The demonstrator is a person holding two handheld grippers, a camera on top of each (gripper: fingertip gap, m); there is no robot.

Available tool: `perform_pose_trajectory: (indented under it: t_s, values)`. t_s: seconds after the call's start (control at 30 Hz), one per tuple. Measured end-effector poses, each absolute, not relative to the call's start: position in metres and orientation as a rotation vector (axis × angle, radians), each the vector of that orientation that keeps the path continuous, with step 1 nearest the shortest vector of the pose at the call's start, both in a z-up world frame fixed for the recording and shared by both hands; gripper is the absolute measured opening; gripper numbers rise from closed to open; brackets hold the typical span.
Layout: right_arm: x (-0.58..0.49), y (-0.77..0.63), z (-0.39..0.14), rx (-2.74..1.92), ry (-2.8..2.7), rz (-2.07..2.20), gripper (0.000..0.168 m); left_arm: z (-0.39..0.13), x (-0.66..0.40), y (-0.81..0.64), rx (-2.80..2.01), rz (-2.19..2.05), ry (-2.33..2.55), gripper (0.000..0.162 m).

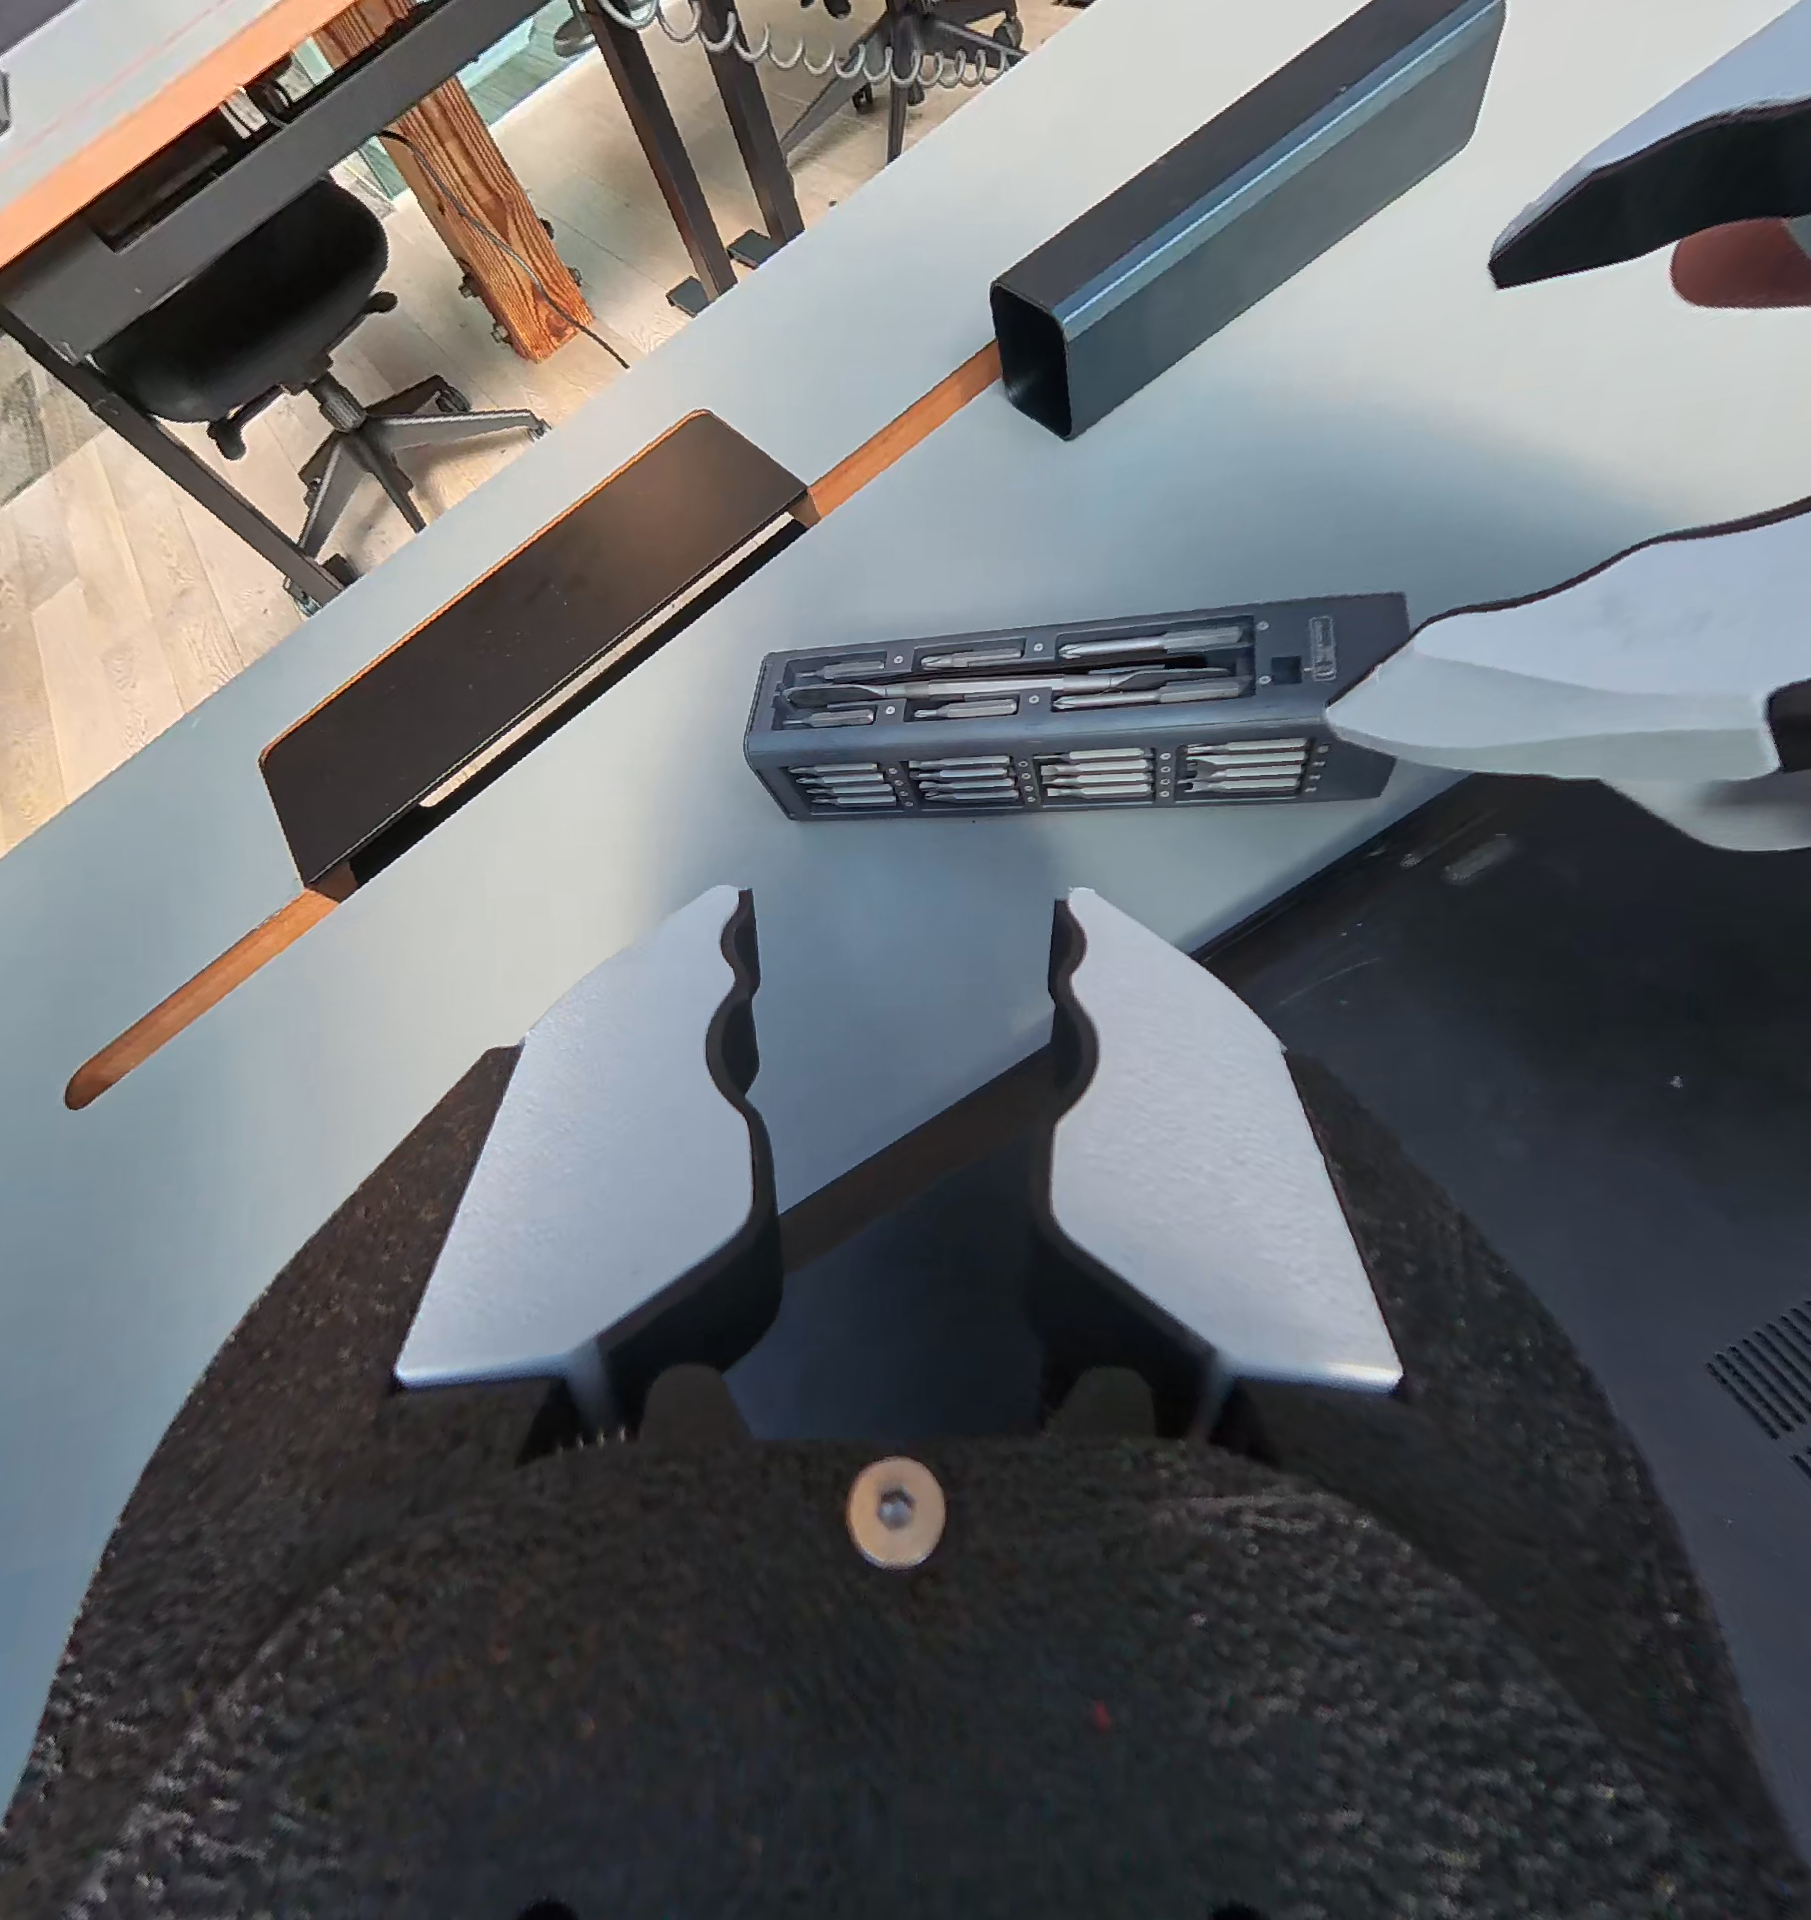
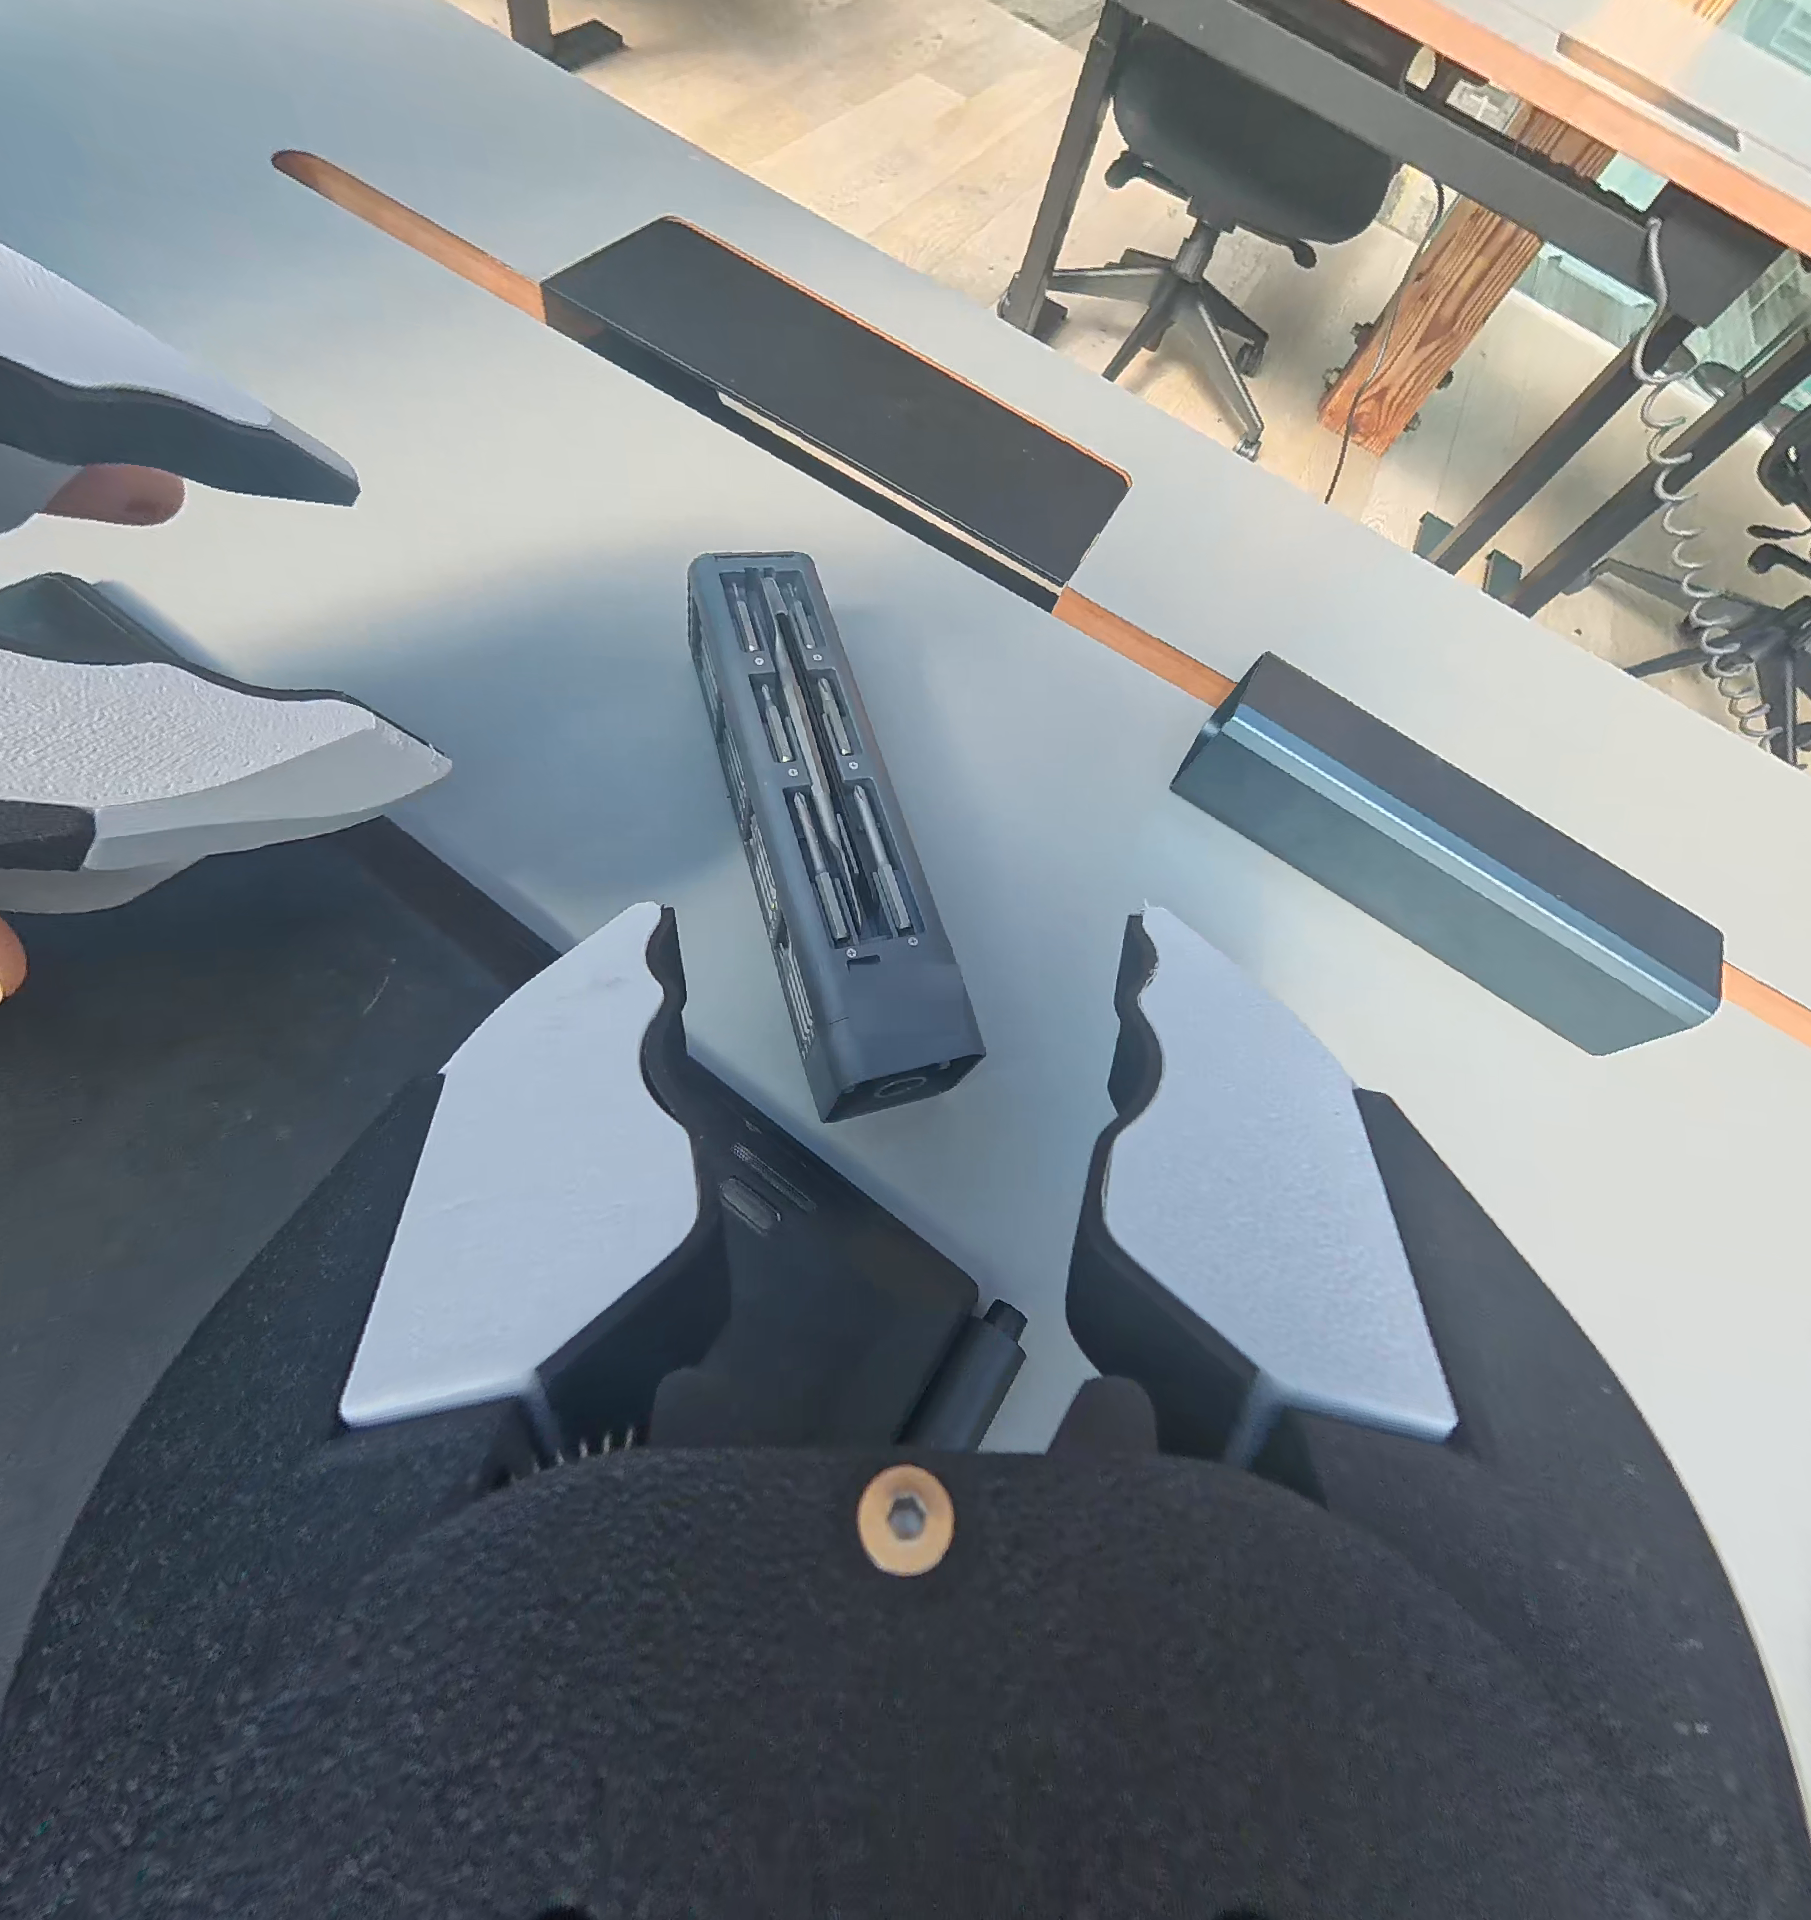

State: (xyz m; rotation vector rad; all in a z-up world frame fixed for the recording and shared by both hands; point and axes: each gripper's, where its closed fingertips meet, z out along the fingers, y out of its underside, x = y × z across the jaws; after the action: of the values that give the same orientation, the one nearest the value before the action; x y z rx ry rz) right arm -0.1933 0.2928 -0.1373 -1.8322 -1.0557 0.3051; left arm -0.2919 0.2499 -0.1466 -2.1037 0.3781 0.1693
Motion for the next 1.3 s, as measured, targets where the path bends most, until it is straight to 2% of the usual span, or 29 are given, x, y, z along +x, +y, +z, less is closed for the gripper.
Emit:
perform_pose_trajectory:
  t_s: [0.13,0.33,0.53,0.8,1.03,1.3]
  values:
    - [-0.191,0.292,-0.136,-1.821,-1.064,0.316,0.071,-0.146,-0.294,0.25,-2.099,0.177,0.367,0.044]
    - [-0.183,0.288,-0.133,-1.776,-1.083,0.368,0.0,-0.141,-0.299,0.247,-2.061,0.154,0.343,0.002]
    - [-0.18,0.287,-0.133,-1.765,-1.126,0.474,0.001,-0.147,-0.297,0.246,-2.059,0.081,0.381,0.0]
    - [-0.18,0.295,-0.132,-1.754,-1.208,0.477,0.026,-0.151,-0.307,0.252,-2.077,0.081,0.382,0.0]
    - [-0.19,0.301,-0.135,-1.748,-1.224,0.525,0.03,-0.157,-0.31,0.258,-2.1,0.066,0.356,0.02]
    - [-0.193,0.311,-0.141,-1.751,-1.231,0.448,0.031,-0.156,-0.31,0.257,-2.089,0.068,0.345,0.024]
